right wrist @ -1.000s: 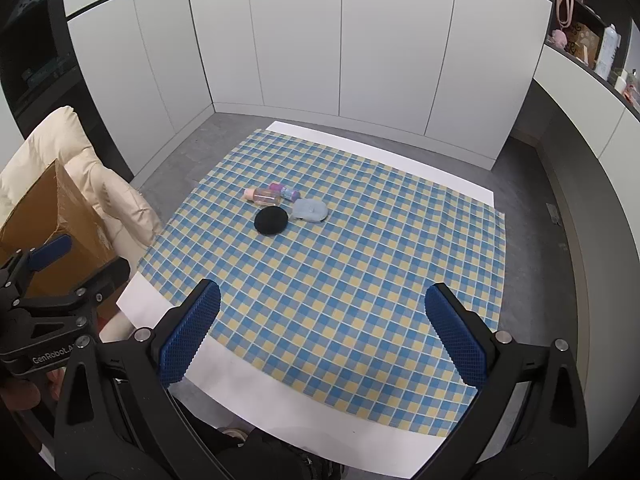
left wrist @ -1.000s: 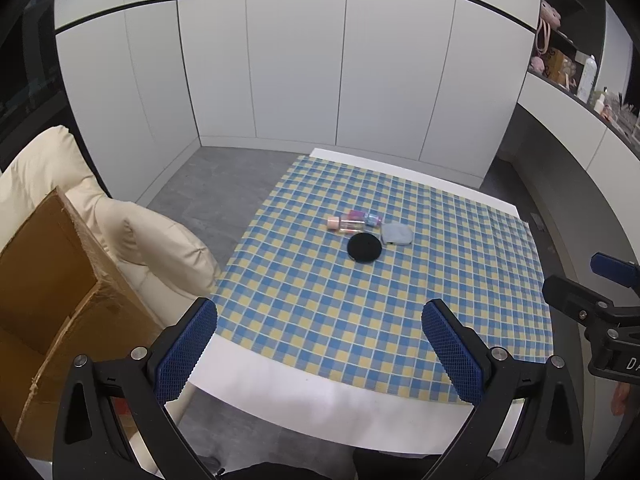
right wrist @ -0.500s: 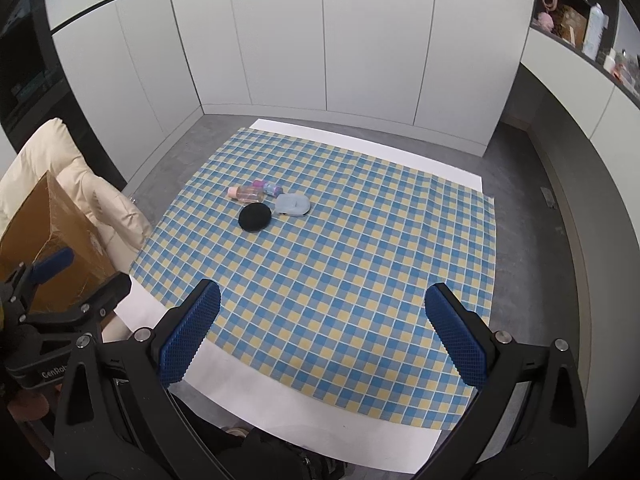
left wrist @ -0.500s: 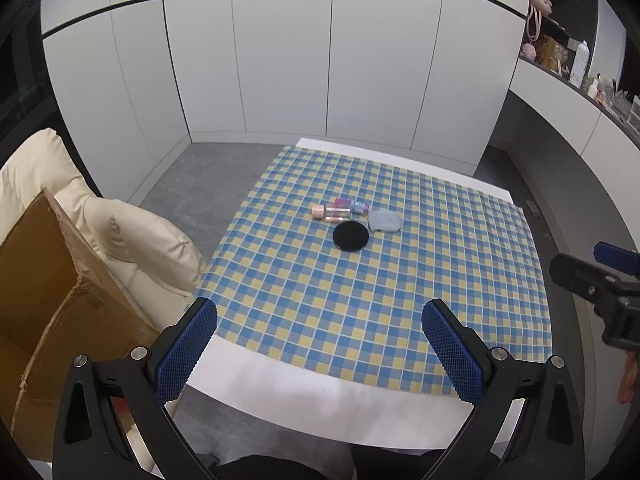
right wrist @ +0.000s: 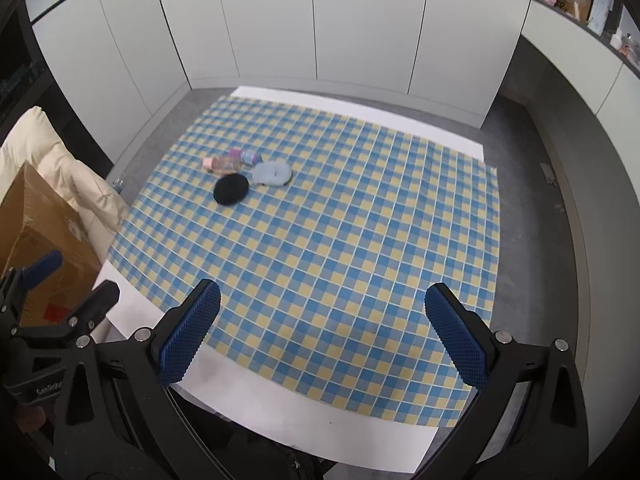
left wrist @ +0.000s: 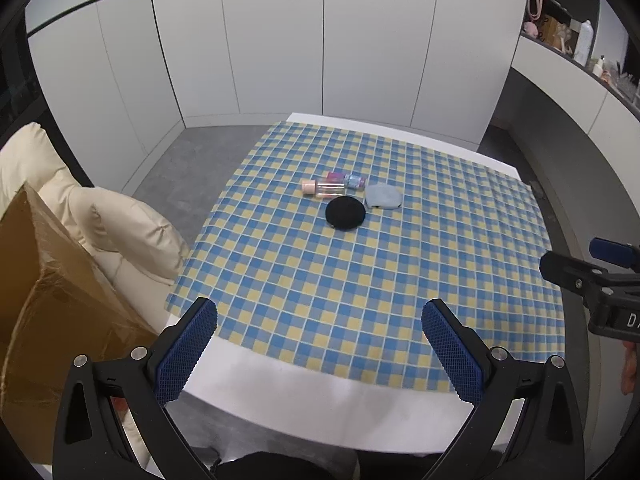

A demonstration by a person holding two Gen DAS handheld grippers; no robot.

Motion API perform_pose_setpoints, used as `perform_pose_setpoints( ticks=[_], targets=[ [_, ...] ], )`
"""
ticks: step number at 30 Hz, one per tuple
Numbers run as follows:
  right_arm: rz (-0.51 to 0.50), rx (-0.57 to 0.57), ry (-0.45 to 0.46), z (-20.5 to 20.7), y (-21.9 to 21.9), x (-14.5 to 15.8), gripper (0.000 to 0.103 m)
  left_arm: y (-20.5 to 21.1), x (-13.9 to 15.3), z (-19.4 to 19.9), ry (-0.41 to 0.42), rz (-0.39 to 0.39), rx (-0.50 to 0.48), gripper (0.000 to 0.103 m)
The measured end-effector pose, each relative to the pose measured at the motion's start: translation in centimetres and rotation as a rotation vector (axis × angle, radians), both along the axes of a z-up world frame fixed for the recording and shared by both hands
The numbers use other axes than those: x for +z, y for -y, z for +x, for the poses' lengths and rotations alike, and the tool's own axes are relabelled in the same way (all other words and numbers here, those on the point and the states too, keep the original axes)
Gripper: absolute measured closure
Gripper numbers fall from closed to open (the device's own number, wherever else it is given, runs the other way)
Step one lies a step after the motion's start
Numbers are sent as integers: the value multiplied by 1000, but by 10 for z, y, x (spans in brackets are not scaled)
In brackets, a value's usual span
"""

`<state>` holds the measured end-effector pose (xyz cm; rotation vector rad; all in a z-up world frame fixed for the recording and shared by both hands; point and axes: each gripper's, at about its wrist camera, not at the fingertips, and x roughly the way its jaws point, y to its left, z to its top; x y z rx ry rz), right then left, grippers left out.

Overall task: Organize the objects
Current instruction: 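Withdraw both tools from the box and move over the checkered table, then grasp the black round sponge with left tool while right tool grasps the pale blue case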

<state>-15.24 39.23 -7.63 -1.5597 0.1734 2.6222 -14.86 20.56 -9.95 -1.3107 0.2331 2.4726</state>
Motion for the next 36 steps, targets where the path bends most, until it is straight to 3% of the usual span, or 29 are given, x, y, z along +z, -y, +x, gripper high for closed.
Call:
perform_pose_setpoints(
  ticks=[17,24,33,36],
  targets=[
    [16,40,37,-71,-6,-77,0,-45,-62,-72,51,-22,-18,2],
    [15,52,60,-101,-2,-119,6,-58,-101,-108,80,-32,-20,7],
    [42,83,63,-126,4,-145,12,-72,-131,-137,114,-26,-46,14],
    [36,87,69,-133,3,-149,12,-79,-139,-145,136,-15,-56,23]
  ],
)
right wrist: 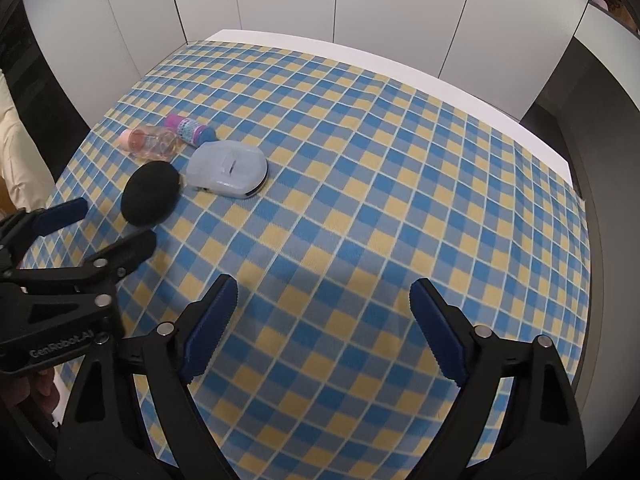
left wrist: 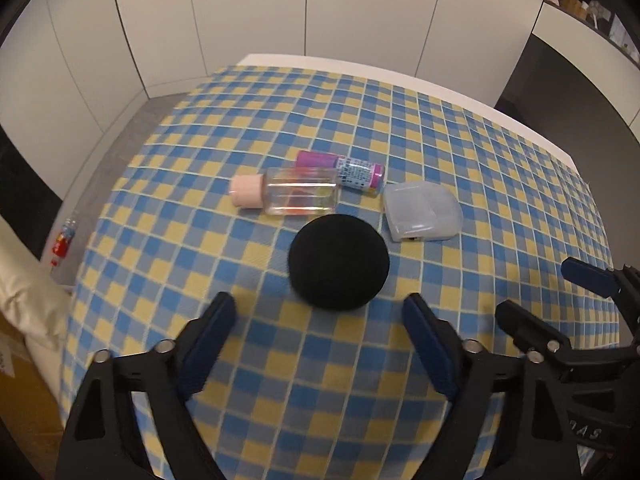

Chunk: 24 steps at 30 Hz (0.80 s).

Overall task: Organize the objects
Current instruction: 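Grasp the black round sponge with left tool while right tool grasps the pale blue case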

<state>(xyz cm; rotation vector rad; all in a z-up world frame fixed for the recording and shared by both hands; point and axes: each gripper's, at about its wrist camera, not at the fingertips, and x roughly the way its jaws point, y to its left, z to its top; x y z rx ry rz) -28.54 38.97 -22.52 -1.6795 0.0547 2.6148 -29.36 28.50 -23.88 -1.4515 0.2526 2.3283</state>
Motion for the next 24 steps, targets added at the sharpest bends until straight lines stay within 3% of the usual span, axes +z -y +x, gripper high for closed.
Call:
perform_pose_setpoints(
  ticks=[4,6,8,11,24],
  targets=[
    [0,-1,9,-8,-1,-6,15,-10,-2,-4,-41,-32,-16,30],
    [-17,-11,16,-13,-3,-10,15,-12,-1,-4,-58,-27,-24,39],
    [-19,-8,19,-17,-1,-15,15,-13,0,-3,-70,-24,-46,54],
    [-22,-7,1,-22,1,-16,15,-9,0,-4,-59,-32,-58,56],
    [-15,21,-57,-77,43,-22,15,55,7,-14,-45,-58,66,56]
  ],
)
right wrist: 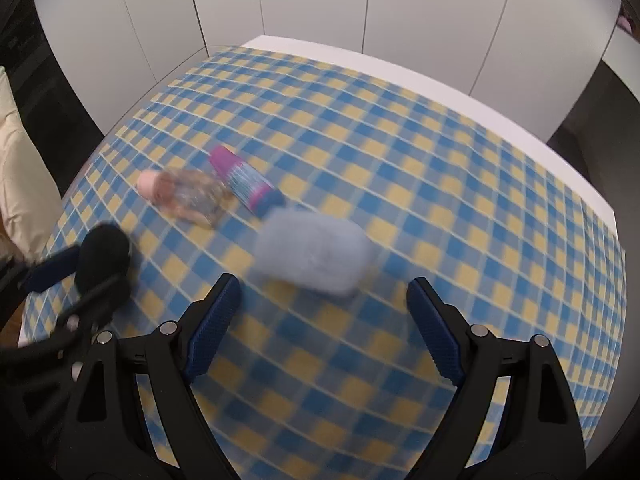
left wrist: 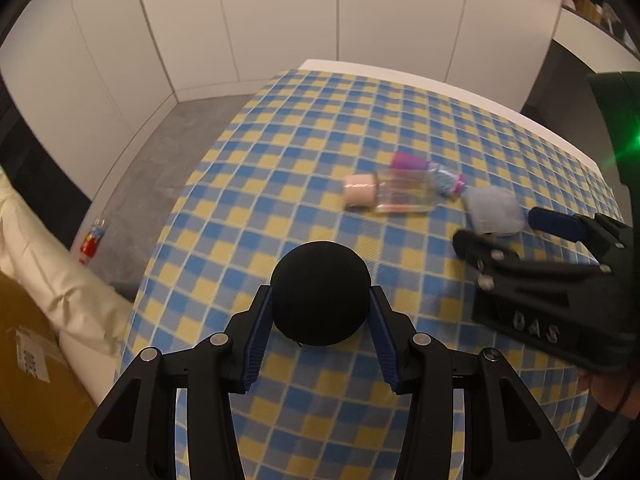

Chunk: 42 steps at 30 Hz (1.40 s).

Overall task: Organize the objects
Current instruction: 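Grasp the black round sponge with left tool while right tool grasps the pale blue case, then lift and carry the black sponge and pale blue case toward the cardboard box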

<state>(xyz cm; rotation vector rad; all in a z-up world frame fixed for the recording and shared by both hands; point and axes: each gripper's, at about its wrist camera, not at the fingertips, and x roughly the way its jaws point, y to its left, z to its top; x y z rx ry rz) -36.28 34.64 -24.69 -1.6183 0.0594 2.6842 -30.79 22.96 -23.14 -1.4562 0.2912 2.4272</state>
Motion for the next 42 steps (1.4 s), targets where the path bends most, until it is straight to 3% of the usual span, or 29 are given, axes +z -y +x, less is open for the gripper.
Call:
perform_pose_setpoints(
  ticks=[2,3,4,11,18,33,42],
  targets=[
    [0,-14,-6,-5,-2,0,19,4,1,1,9,3,14,56],
    [2,-15,-11,-6,-2,2,34,5,1,3,11,6,17,56],
    [7,-14,-13,-7,-3,4,43,5,3,4,10,9,18,56],
    [-26,-71,33,0,-20,11,43,-3,20,18,6,30,5,56],
    [-37,-66,10,29,-34,38,43,-15,54,39,-19,56,-26,56],
    [-29,-109,-48,124,-9,111,43,-17,125,104,-85,61,-88,56],
    [-30,-128,-80,179,-11,158,43,-8,163,152,-82,129,-68,56]
  ],
)
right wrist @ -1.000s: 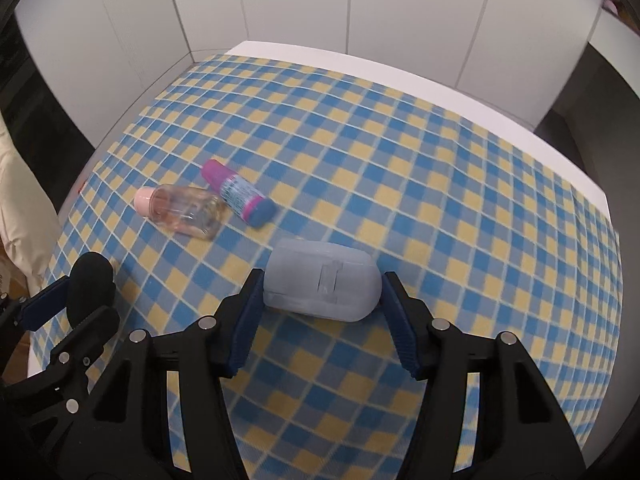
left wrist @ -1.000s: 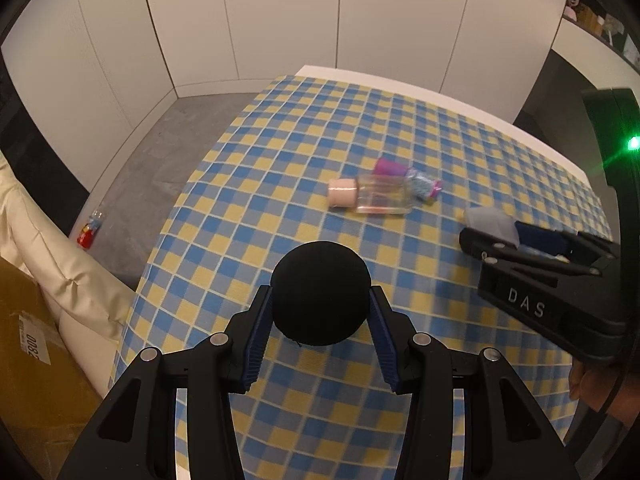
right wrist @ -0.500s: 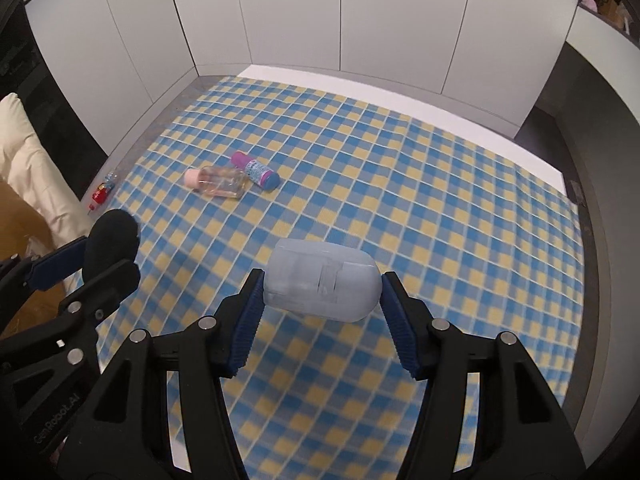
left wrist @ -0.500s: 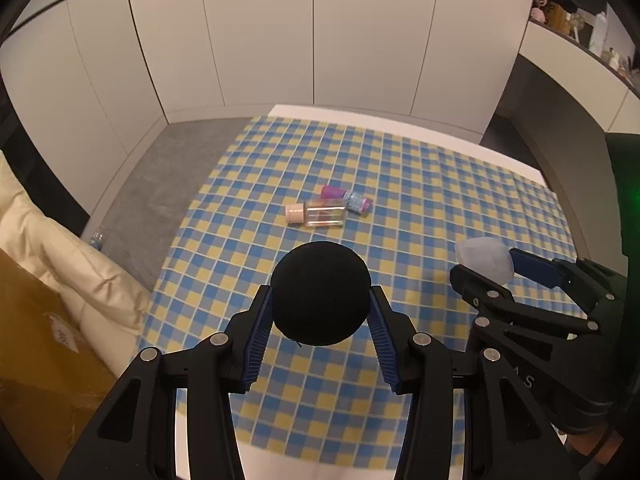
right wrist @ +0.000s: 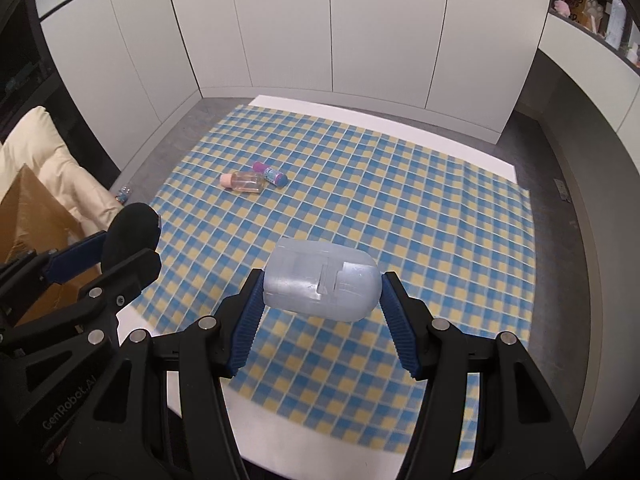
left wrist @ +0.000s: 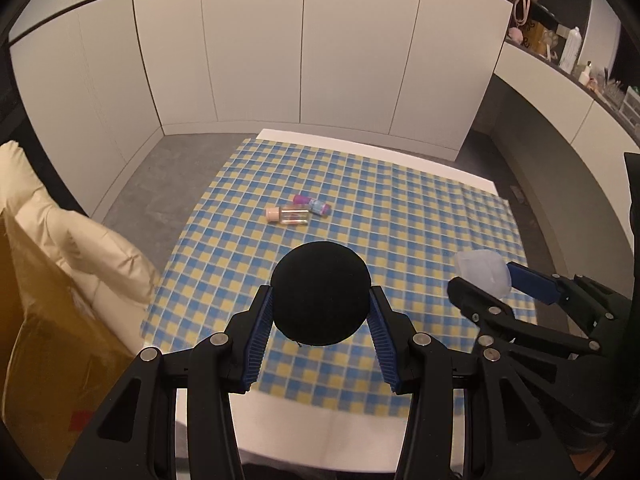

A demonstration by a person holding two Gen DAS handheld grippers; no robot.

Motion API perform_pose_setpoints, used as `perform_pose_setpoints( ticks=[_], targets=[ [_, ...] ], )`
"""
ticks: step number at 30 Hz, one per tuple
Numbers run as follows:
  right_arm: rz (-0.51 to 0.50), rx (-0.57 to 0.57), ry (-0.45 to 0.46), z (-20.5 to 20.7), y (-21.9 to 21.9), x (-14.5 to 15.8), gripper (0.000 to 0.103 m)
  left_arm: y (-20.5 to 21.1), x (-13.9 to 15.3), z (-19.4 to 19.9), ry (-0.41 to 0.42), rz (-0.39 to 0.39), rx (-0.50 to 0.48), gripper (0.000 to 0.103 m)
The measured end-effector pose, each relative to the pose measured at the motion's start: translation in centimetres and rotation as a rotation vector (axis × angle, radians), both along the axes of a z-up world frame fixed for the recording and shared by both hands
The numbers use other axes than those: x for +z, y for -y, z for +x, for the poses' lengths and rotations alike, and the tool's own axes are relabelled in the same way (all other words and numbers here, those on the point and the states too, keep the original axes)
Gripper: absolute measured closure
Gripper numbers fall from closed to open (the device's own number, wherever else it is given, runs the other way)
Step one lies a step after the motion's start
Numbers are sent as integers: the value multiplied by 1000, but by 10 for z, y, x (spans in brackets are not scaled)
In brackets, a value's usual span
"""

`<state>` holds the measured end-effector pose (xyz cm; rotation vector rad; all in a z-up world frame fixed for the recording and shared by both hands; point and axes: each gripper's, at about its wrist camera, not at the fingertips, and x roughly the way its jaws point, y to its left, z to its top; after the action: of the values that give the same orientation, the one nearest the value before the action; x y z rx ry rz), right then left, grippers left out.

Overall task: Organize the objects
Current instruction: 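Lift and carry the black sponge and pale blue case toward the cardboard box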

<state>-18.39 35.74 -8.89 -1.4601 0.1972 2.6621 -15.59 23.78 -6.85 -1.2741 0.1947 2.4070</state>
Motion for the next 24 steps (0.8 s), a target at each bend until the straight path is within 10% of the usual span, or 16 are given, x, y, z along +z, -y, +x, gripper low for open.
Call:
perform_pose_setpoints(
  ticks=[24],
  targets=[
    [2,116,-85,72,-12,77,43,21,37,45,-41,59,-9,56]
  ],
)
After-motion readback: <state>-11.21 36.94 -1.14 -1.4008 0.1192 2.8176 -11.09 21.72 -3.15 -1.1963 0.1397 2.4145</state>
